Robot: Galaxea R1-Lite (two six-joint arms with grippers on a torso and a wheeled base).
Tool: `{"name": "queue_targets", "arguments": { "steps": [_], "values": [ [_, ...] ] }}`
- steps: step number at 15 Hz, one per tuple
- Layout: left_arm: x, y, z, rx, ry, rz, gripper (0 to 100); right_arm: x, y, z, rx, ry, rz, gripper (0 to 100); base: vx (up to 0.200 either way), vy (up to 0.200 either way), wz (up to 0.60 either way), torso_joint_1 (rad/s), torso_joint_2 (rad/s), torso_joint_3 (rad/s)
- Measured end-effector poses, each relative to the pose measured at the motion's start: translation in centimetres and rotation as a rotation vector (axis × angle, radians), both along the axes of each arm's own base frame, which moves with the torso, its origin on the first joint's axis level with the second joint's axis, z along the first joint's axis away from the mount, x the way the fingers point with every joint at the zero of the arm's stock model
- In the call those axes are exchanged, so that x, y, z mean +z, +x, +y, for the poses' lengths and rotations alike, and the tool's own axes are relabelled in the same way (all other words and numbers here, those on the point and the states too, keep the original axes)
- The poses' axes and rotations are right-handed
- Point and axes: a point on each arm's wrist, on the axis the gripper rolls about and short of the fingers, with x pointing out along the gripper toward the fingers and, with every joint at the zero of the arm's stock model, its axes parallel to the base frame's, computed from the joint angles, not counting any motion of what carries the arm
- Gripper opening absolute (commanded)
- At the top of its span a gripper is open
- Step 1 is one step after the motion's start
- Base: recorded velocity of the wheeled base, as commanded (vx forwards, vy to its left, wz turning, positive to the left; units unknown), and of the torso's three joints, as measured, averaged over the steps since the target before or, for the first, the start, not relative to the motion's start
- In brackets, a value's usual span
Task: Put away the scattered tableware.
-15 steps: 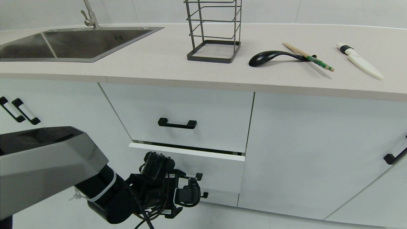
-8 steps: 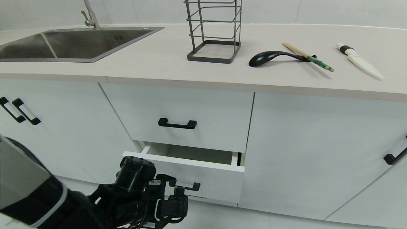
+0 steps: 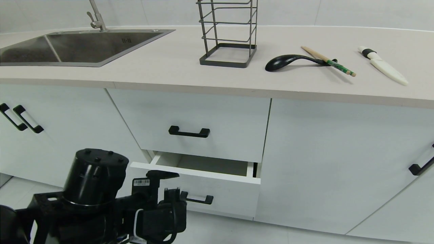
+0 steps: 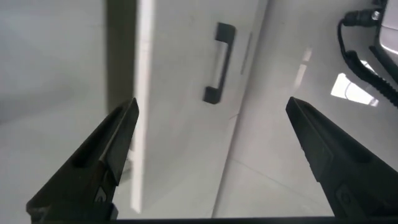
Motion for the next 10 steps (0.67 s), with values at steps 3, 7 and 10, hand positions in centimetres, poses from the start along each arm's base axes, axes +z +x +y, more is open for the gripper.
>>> {"name": "queue_targets", "arguments": {
  "steps": [3,7,10],
  "values": [
    [1.1,1.8,-1.0,0.003,-0.018,-0.018,100,0.0,0.0,0.0,0.0,0.0,0.0,0,0.0,0.0,0.0,0.0,0.0,0.0],
    [-0.4,5.1,-3.1,-0.013,-0.019,0.003,100,0.0,0.0,0.0,0.001,0.0,0.0,0,0.0,0.0,0.0,0.0,0.0,0.0],
    [-1.4,5.9,-3.6,-0.011,-0.01,0.021,100,0.0,0.0,0.0,0.0,0.0,0.0,0,0.0,0.0,0.0,0.0,0.0,0.0]
  ]
}}
